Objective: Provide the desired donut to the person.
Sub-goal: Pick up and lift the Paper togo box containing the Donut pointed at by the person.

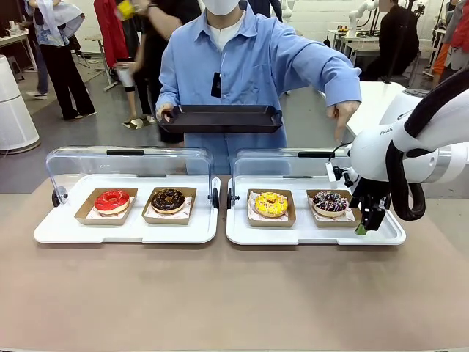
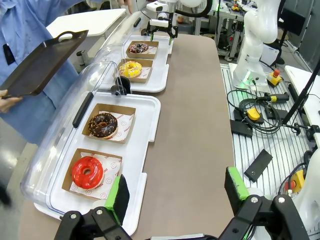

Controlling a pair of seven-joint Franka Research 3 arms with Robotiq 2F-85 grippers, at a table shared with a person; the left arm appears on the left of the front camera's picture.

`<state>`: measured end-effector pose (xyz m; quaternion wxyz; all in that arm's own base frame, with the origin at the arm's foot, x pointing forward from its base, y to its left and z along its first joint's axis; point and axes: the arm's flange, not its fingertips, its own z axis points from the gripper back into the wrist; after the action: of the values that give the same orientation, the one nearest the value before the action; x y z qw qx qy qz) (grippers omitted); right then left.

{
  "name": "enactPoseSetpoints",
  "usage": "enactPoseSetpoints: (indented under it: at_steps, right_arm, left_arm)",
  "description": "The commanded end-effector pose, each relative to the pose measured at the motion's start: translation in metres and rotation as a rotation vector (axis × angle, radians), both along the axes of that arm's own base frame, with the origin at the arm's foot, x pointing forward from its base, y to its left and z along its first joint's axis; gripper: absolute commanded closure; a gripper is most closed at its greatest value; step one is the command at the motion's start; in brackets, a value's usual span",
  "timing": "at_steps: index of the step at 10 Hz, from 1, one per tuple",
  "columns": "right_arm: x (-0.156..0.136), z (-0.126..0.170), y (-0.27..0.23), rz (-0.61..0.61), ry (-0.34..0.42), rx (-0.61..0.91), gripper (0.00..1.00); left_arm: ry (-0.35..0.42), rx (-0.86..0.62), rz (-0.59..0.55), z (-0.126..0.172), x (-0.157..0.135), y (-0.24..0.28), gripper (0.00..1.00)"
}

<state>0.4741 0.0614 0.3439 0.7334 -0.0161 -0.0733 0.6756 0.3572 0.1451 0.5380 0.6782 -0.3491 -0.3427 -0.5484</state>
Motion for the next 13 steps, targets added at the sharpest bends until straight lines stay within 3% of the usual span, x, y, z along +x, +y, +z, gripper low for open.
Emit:
enactPoseSetpoints:
  at_steps: [1,5,13]
  right_arm:
    - [0.013,-0.005,-0.009,0.008,0.022,-0.027,0.00]
    - [0.027,-0.013,-0.015,0.032,0.061,-0.029,0.00]
    - [0.039,-0.015,-0.011,0.027,0.067,0.013,0.00]
  left_arm:
    - [-0.026,-0.023,-0.004,0.000,0.000,0.001,0.00]
    - [-0.026,-0.023,-0.004,0.000,0.000,0.001,0.00]
    - [-0.026,-0.023,-0.004,0.000,0.000,0.001,0.00]
